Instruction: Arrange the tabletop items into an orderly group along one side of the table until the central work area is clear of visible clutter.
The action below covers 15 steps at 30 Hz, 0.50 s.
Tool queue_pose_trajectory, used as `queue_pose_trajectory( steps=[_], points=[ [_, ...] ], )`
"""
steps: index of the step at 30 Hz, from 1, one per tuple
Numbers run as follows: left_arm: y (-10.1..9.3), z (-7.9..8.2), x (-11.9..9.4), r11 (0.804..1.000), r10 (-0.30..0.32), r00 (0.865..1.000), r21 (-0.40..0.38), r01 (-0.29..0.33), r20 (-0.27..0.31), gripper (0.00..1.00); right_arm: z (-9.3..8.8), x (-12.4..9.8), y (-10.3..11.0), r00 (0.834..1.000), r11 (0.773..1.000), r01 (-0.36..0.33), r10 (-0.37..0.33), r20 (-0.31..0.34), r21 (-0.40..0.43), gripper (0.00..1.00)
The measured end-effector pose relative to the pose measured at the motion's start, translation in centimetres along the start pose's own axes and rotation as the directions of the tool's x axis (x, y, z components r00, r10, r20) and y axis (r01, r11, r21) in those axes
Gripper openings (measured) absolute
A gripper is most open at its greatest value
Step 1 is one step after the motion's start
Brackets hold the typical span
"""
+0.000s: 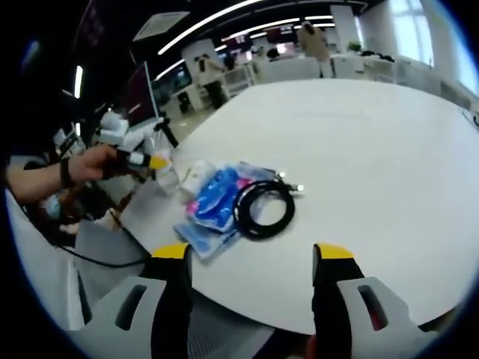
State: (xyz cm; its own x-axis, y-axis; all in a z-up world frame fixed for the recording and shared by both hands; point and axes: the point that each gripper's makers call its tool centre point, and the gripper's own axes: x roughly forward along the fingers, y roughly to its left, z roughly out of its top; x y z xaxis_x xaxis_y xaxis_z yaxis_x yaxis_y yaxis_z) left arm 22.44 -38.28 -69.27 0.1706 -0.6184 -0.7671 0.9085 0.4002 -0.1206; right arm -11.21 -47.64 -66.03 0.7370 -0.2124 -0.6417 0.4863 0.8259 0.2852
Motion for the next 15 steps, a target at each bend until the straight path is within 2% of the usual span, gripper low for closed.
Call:
queue_pose_trajectory(
  steps=[8,15],
  points=[
    [-0.8,-1.1,-0.6,0.995,0.038,0.998,0.094,-0.041,0.041,0.38,0.2,0.3,0.3,1.0,1.0,-0.008,0.008,0.003,-0.003,0.64],
    [-0.8,-1.3,-0.7,0.991,0.062,0.996,0.116,-0.069,0.065,0.38,-0.3,0.4,0.3,1.0,1.0,-0.013,0.013,-0.01,-0.006,0.64]
  ],
)
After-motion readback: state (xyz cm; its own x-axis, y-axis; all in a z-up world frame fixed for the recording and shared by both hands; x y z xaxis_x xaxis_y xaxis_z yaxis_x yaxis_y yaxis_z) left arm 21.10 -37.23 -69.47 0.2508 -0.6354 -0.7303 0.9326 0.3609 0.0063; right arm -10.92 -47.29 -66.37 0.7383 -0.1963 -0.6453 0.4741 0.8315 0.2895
